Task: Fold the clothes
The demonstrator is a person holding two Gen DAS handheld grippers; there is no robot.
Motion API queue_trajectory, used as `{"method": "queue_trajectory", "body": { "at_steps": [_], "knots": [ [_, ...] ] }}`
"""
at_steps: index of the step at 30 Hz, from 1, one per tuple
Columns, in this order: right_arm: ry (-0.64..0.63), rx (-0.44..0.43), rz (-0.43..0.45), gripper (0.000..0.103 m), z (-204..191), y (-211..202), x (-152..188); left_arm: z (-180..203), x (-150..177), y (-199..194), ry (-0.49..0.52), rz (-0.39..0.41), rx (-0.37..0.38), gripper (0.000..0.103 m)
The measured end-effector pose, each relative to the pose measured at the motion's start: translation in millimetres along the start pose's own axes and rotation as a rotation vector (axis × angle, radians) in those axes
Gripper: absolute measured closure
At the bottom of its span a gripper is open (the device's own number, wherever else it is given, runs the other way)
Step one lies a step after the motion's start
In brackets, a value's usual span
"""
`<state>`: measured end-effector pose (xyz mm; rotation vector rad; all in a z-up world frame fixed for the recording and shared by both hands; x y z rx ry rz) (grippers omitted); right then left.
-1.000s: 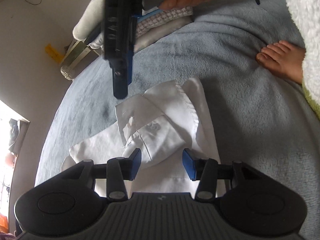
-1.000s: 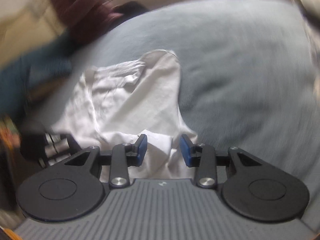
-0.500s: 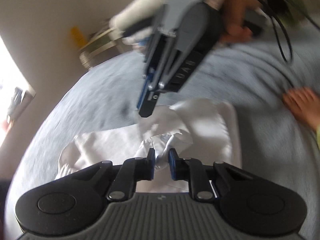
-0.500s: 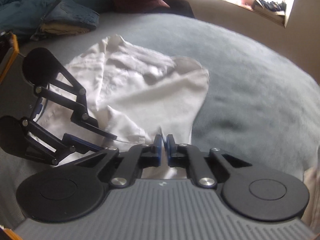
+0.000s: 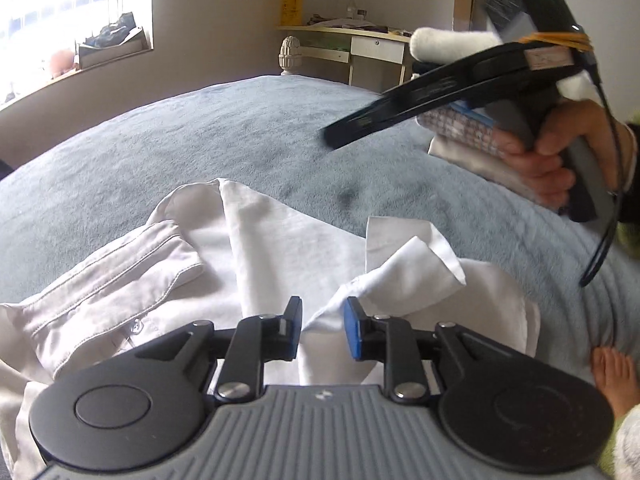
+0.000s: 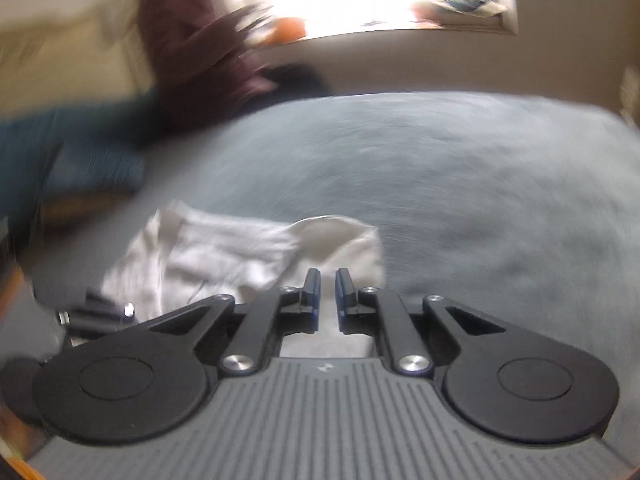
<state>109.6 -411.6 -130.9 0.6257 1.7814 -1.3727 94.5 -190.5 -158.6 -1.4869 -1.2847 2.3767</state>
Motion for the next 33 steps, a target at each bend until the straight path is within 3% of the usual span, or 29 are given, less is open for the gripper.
{"method": "queue_trajectory", "body": {
  "at_steps": [4,8,11,15,18,28,33],
  "knots": [
    [0.115,0.038,0.001,0.08,23.1,-33.7,23.2,-4.6,-0.9,3.9,-0.027,-0.021,-0.007,0.073],
    [0.132,0.024,-0.055,0.079,24.1,-49.3,54.9,-20.3,0.1,14.8,-0.159,-0.075,-0.043,0.072],
    [0.153,-0.021,-0.111,0.079,21.5,-38.7,73.0,-36.8,-3.1,17.6,-0.291,-0.099,-0.043,0.071],
    [0.144,-0.054,-0.148,0.079,17.6,-11.9,79.1,-55.8,-11.4,9.4,-0.466,-0.088,0.012,0.06],
    [0.191,-0.106,-0.147,0.079,21.7,3.5,79.2,-64.8,-18.6,9.1,-0.528,-0.085,0.057,0.053],
    [0.476,-0.22,-0.094,0.076,47.8,7.6,88.0,-50.0,-29.5,39.6,-0.387,-0.147,0.073,0.049],
    [0.46,-0.243,-0.11,0.076,39.0,14.8,87.6,-40.9,-30.4,55.5,-0.342,-0.175,0.037,0.055]
  ]
}}
Point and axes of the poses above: each gripper's, at about its wrist camera, not at the fingertips, and y roughly the way its jaws point, z to its right, x to its underside, the point moved 5 cm from there along y, roughly the way its jaws point, and after that the axes turned 11 degrees about -y, right-handed, at the moved point
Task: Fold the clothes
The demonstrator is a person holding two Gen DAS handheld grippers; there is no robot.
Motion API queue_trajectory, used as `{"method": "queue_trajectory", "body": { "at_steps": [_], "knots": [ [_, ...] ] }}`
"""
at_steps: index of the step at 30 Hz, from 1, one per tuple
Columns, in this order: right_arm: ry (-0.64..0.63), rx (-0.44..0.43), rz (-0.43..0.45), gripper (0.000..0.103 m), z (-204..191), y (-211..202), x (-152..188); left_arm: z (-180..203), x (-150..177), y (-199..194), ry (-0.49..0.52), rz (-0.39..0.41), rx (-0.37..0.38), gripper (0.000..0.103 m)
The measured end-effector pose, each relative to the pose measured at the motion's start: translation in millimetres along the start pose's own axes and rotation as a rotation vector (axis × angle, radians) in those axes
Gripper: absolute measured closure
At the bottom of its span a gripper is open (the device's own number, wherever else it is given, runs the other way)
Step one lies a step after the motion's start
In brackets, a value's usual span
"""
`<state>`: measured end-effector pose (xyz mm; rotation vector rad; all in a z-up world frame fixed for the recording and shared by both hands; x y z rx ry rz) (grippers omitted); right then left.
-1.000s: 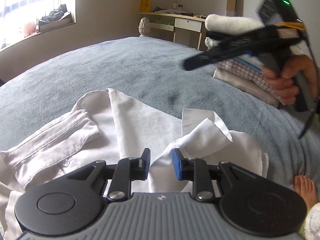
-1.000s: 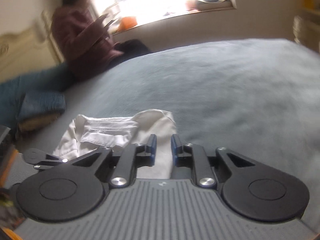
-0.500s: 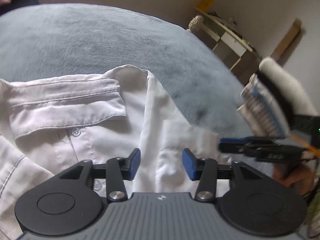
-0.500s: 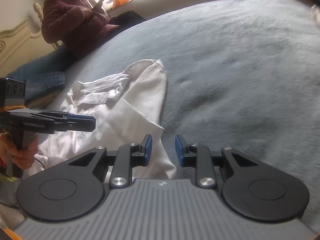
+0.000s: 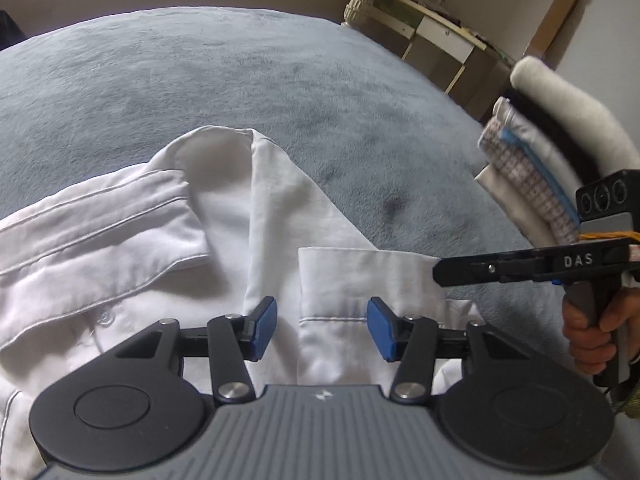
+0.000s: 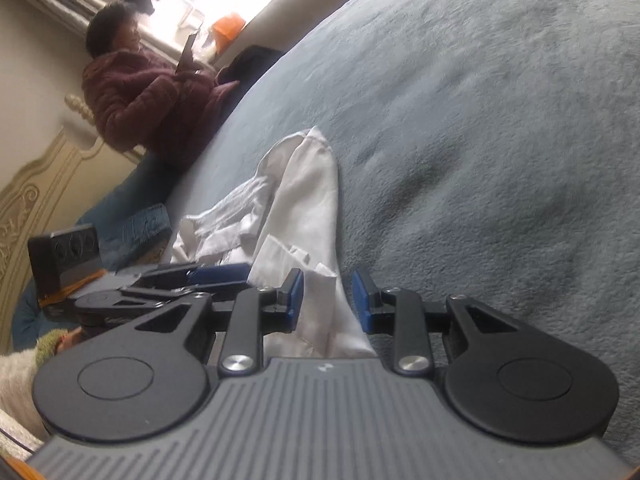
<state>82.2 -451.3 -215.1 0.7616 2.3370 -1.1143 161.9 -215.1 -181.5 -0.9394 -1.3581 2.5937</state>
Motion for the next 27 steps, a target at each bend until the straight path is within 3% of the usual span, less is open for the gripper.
{"method": "queue_trajectory", "body": {
  "at_steps": [6,10,12,21,27],
  "knots": [
    [-0.048,-0.004,-0.001,0.087,-9.0,6.5,1.6,4.4,-0.7,6.1,-0.008,0.001,0.014,0.064],
    [-0.062,0.007,0.024,0.099,-9.3,6.7,-0.5,4.7,-1.0,10.4,-0.016,-0.002,0.02,0.091],
    [-0.08,0.012,0.036,0.101,-11.8,5.9,-2.1,3.5,-1.5,7.4,-0.025,0.012,0.022,0.096],
    [-0.194,0.001,0.052,0.102,-32.6,15.4,-20.0,-12.1,-6.8,-14.0,-0.107,0.089,0.004,0.097],
    [-0.24,0.001,0.024,0.102,-34.1,38.8,-27.9,-26.4,-6.5,-10.0,-0.146,0.086,-0.034,0.097]
  ]
}}
Point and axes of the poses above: each gripper's, at about its wrist camera, not at the fingertips, and y roughly the way its jaws point, z to its right, x to its underside, the point moved 5 cm from there along y, roughly the way its jaws point, and after that the axes turned 11 degrees about -y, right-handed, at the moved point
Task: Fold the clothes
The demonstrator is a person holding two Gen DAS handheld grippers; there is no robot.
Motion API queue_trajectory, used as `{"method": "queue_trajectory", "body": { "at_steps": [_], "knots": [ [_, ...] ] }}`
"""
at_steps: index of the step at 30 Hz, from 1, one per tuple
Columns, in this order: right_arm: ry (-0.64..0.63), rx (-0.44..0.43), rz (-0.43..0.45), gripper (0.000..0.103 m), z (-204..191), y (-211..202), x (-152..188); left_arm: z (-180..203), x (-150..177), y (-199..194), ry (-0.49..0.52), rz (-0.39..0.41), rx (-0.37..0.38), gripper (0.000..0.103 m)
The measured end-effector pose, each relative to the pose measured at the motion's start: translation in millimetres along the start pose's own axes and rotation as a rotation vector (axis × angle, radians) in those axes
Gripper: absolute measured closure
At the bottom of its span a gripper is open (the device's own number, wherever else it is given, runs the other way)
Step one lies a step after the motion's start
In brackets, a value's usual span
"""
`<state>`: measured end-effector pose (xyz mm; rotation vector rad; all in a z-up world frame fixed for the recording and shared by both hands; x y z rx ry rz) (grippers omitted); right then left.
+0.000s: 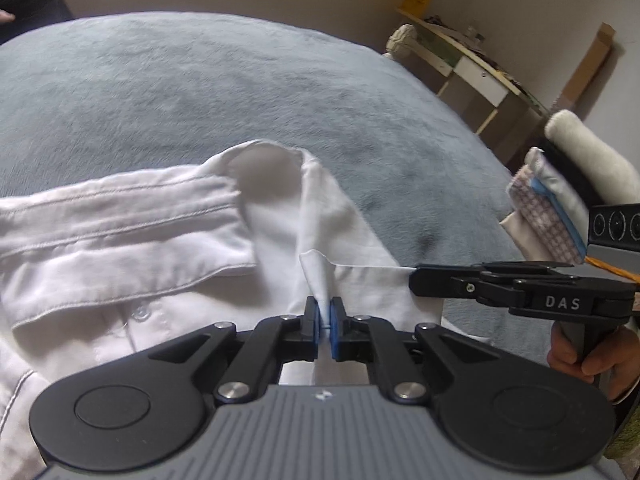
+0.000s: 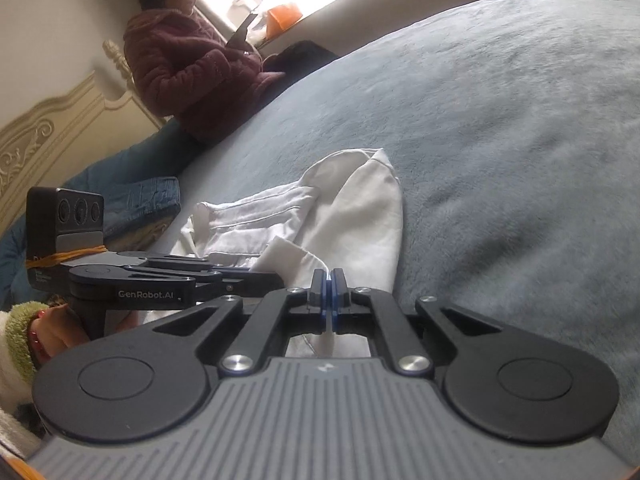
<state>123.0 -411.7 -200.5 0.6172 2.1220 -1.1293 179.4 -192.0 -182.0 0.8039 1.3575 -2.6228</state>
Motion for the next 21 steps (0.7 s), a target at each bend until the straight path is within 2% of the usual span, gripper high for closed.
{"method": "queue_trajectory", "body": {
  "at_steps": [6,8,13,16,21],
  "knots": [
    [-0.022,0.04,-0.044,0.101,8.9,22.8,3.1,-2.7,6.0,9.7,0.029,-0.005,-0.041,0.094],
    [0.001,0.053,-0.053,0.1,14.3,25.5,4.7,-1.2,6.8,10.0,0.042,0.001,-0.049,0.089],
    [0.13,0.056,0.024,0.098,28.0,6.0,-2.7,-2.4,3.1,6.0,0.017,0.008,-0.056,0.058],
    [0.151,0.044,0.053,0.098,26.4,-9.0,-6.1,-4.9,-0.2,3.3,-0.002,0.017,-0.061,0.057],
    [0.096,-0.015,0.0,0.098,3.5,-14.1,-6.7,-13.9,-6.6,-4.8,-0.074,0.038,-0.058,0.056]
  ]
}}
Point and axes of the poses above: each gripper's, at about its wrist camera, not at the fingertips, and y roughly the way its jaws point, z to its right, x to its underside, the point moved 5 cm from there along y, roughly the way its jaws point, and after that the axes turned 11 degrees about -y, right-handed, at the moved point
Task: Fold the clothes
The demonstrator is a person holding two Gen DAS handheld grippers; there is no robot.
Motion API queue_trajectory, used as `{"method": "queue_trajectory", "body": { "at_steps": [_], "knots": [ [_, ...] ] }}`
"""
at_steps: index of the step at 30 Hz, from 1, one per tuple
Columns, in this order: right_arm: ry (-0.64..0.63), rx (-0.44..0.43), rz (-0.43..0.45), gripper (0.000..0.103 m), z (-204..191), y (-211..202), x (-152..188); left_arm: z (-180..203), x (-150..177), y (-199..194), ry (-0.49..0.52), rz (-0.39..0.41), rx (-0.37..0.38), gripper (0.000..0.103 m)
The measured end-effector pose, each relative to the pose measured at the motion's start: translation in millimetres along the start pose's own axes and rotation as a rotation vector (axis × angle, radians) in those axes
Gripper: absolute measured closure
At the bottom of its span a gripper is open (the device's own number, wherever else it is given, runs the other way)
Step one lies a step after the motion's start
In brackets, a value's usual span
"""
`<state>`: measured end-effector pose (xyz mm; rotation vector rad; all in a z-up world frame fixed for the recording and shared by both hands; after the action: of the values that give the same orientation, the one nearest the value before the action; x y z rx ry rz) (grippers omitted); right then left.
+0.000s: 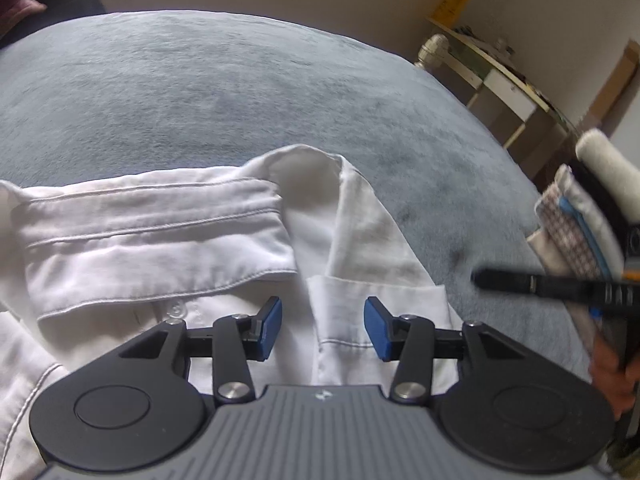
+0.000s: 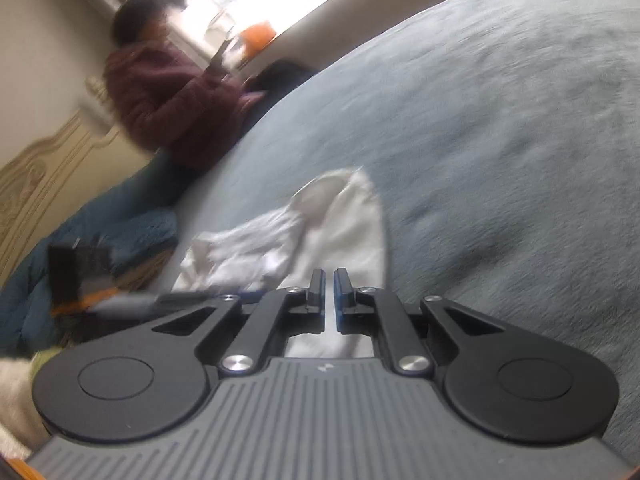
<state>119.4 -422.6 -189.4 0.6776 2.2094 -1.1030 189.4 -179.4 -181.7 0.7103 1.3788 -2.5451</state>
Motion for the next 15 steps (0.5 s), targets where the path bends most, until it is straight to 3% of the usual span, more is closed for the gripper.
{"method": "queue_trajectory", "body": {
  "at_steps": [4,7,11,13,15],
  "knots": [
    [-0.038,-0.003,-0.119,0.098,-10.6,27.7,8.1,-7.7,-6.6,-13.7,-0.045,0.014,-0.008,0.056],
    [-0.006,0.05,-0.169,0.098,-5.4,43.4,13.6,-15.3,-12.3,-37.4,-0.069,0.031,-0.011,0.056],
    [0.038,0.025,-0.099,0.093,-13.0,26.0,7.6,-34.7,-18.3,-92.0,-0.097,0.085,-0.022,0.049],
    [0.03,0.019,-0.069,0.08,-21.5,12.0,5.4,-48.2,-17.8,-122.9,-0.113,0.118,-0.043,0.044],
    [0.014,0.013,-0.052,0.079,-29.8,-0.1,3.6,-64.0,-13.9,-152.4,-0.138,0.146,-0.07,0.043]
  ]
}}
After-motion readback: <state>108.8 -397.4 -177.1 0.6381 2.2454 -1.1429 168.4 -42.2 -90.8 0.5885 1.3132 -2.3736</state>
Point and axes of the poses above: each gripper's, at about its wrist camera, not at the fingertips, and y roughly the way its jaws point, z to its right, x to its underside, the point moved 5 cm from there along y, roughly the way its jaws point, and after that the axes turned 11 degrees about -y, right-handed, at the moved point
